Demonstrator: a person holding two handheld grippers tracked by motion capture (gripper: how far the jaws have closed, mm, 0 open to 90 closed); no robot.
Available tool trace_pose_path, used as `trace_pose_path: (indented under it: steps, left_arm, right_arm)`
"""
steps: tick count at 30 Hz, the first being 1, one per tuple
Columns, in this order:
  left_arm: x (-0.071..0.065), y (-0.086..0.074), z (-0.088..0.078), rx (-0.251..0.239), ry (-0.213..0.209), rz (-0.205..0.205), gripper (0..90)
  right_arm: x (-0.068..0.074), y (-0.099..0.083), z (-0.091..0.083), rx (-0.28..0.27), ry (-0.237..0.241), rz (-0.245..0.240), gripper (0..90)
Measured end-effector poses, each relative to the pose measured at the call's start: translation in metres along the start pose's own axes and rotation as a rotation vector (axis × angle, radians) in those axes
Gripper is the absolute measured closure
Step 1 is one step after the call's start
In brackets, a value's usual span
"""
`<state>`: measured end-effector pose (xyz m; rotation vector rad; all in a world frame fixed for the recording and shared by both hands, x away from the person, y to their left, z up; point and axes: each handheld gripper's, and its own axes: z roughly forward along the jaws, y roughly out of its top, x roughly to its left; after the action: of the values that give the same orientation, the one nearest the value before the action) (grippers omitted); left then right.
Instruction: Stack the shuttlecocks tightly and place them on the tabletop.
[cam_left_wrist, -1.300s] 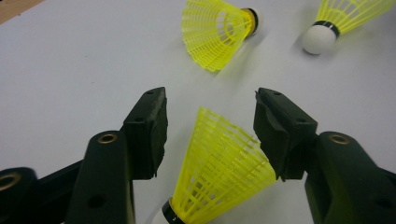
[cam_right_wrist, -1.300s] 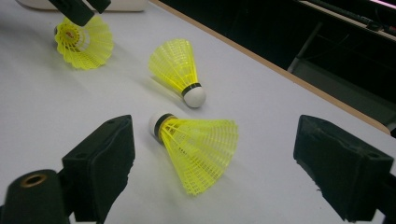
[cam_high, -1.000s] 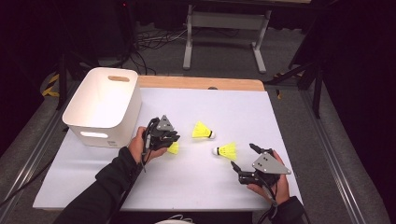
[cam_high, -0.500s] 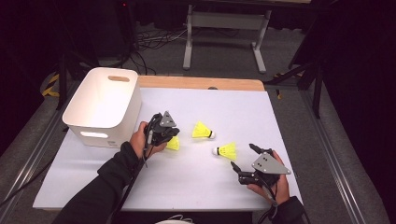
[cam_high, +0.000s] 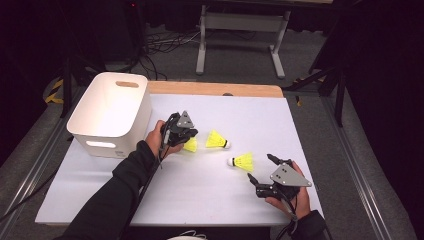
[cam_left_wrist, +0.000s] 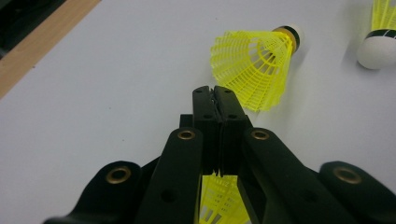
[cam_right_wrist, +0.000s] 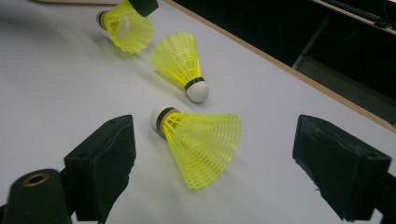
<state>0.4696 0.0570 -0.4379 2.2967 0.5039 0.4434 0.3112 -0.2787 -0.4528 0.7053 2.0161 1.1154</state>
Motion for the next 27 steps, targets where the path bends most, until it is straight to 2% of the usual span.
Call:
trace_pose_path:
  steps: [2,3,5,10,11,16,20,21,22,27]
  left_arm:
    - [0.0007,-0.0011,0.0014,0.006,-0.007,0.003,88.4]
    - [0.0021,-0.0035,0.0037,0.005,-0.028,-0.003,88.3]
    - [0.0028,-0.0052,0.0053,0.010,-0.022,-0.006,87.9]
    - [0.0022,-0.0069,0.0071,0.005,-0.040,0.000,86.9]
    - [0.0019,-0.0072,0.0074,0.000,-0.058,0.003,86.2]
    - [0.0010,-0.0052,0.0077,0.004,-0.042,0.020,83.2]
    - [-0.0003,-0.0045,0.0078,0.006,-0.037,0.015,82.3]
    - [0.0005,-0.0036,0.0077,0.003,-0.034,0.027,82.3]
    - [0.0007,-0.0030,0.0075,0.000,-0.025,0.022,78.5]
    - [0.0013,-0.0009,0.0043,-0.007,-0.015,0.030,74.5]
  right_arm:
    - [-0.0001,-0.0002,0.0000,0.001,0.001,0.001,14.3]
    - [-0.0003,-0.0005,0.0001,0.003,0.000,0.001,14.3]
    - [-0.0003,-0.0005,0.0000,0.002,0.001,-0.001,14.3]
    - [-0.0001,-0.0007,0.0003,0.002,0.005,0.000,14.1]
    - [0.0002,-0.0006,0.0003,0.002,0.004,-0.002,14.1]
    - [-0.0003,-0.0006,0.0004,0.002,-0.002,0.003,14.1]
    - [-0.0003,-0.0006,0.0004,0.000,0.000,0.004,14.0]
    - [-0.0002,-0.0006,0.0004,0.001,0.000,0.003,14.0]
    - [0.0001,-0.0006,0.0004,0.001,0.003,0.002,13.8]
    - [-0.0010,-0.0007,0.0000,-0.001,-0.001,0.006,13.7]
